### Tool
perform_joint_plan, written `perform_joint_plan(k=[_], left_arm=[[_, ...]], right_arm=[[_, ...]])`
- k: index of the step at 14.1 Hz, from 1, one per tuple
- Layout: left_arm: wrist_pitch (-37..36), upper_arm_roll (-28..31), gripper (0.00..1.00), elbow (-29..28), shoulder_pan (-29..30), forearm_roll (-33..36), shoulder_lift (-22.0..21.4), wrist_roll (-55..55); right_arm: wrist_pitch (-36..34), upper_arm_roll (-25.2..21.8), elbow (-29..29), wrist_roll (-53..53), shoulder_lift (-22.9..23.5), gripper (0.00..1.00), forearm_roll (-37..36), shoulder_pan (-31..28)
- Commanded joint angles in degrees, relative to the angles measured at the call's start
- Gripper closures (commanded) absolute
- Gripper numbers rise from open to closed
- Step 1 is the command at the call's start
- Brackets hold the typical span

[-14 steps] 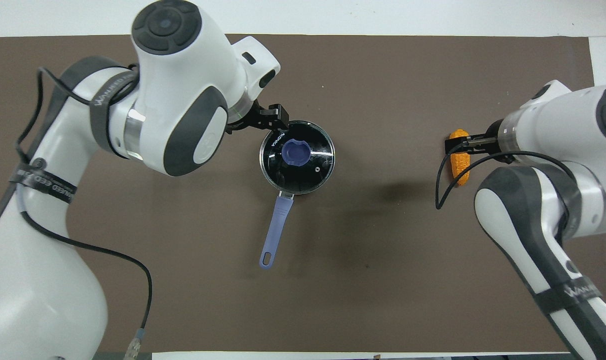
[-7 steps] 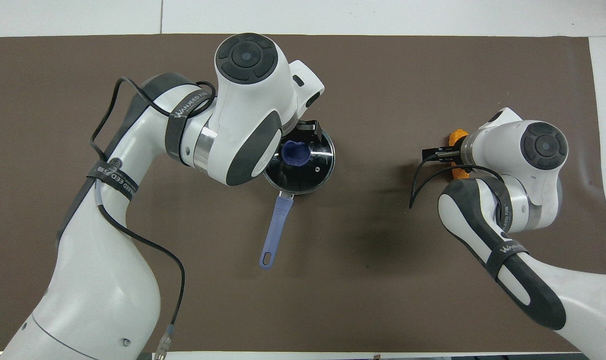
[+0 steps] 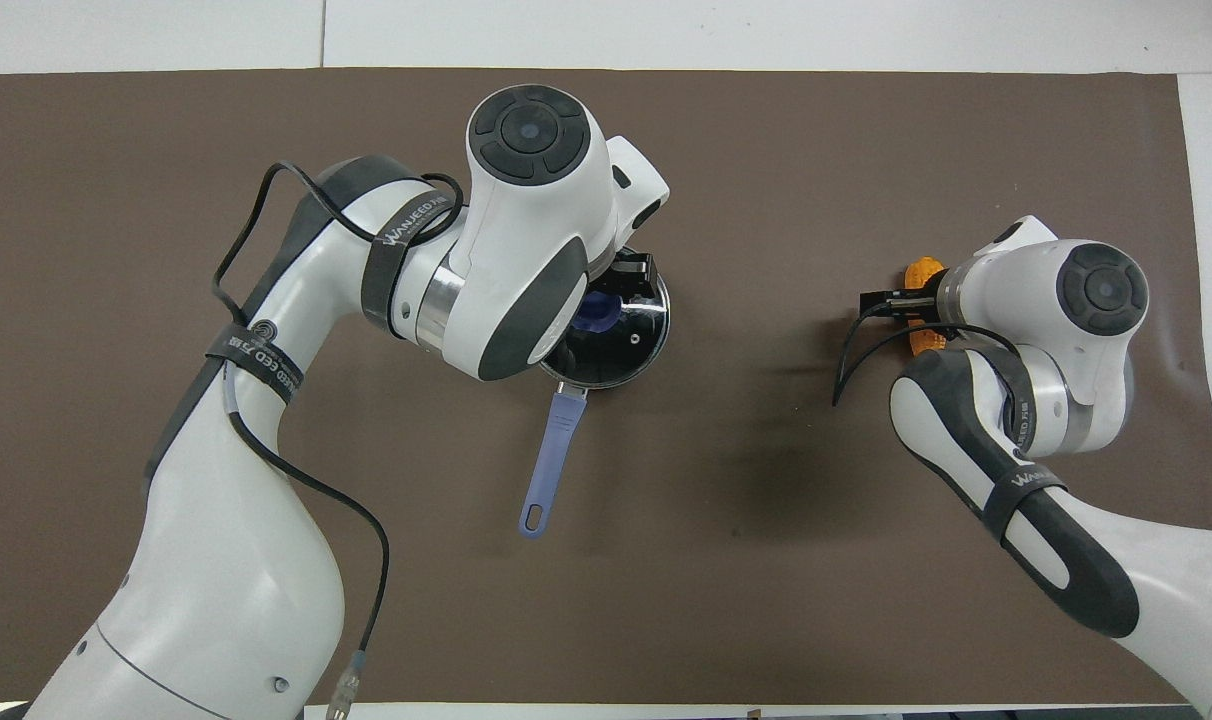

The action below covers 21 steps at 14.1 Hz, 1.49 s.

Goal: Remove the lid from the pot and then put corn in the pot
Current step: 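Reach the left gripper to the lid knob while the right gripper reaches the corn, then grasp the blue lid knob with the left gripper while the right gripper grasps the corn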

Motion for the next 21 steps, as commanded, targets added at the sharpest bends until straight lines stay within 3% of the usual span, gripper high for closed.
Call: perform_joint_plan(k=[1, 8, 16, 17, 18, 20, 21], left_arm=[[1.7, 0.9, 0.00, 0.3, -1.2, 1.5, 0.8, -0.6], [2.3, 0.9, 0.00, -1.4, -1.2, 2.4, 0.7, -0.6], [2.7, 0.9, 0.00, -2.2, -1.3, 2.3, 0.6, -0.6], [2.7, 0.9, 0.00, -2.2, -1.4, 2.3, 0.6, -0.6], [2.7, 0.9, 0.04, -2.3, -1.4, 2.3, 0.6, -0.6], [2.7, 0.9, 0.14, -2.2, -1.4, 2.3, 0.6, -0.6], [2.6, 0.9, 0.16, -2.2, -1.4, 2.3, 0.6, -0.6]], right_arm=[[-3.9, 0.5, 2.7, 0.3, 0.6, 0.01, 0.7, -0.5], [-5.9, 0.4, 2.2, -2.7, 0.3, 0.01, 0.6, -1.7], [-7.5, 0.4, 1.3, -6.2, -0.3, 0.27, 0.6, -2.6], [-7.5, 0.5, 1.2, -6.3, -0.3, 0.34, 0.6, -2.6], [-7.5, 0.5, 1.0, -6.4, -0.4, 0.49, 0.6, -2.6], [-7.5, 0.5, 1.1, -7.5, -0.4, 1.00, 0.6, -2.5], [-7.5, 0.5, 1.1, -7.7, -0.4, 1.00, 0.6, -2.0]])
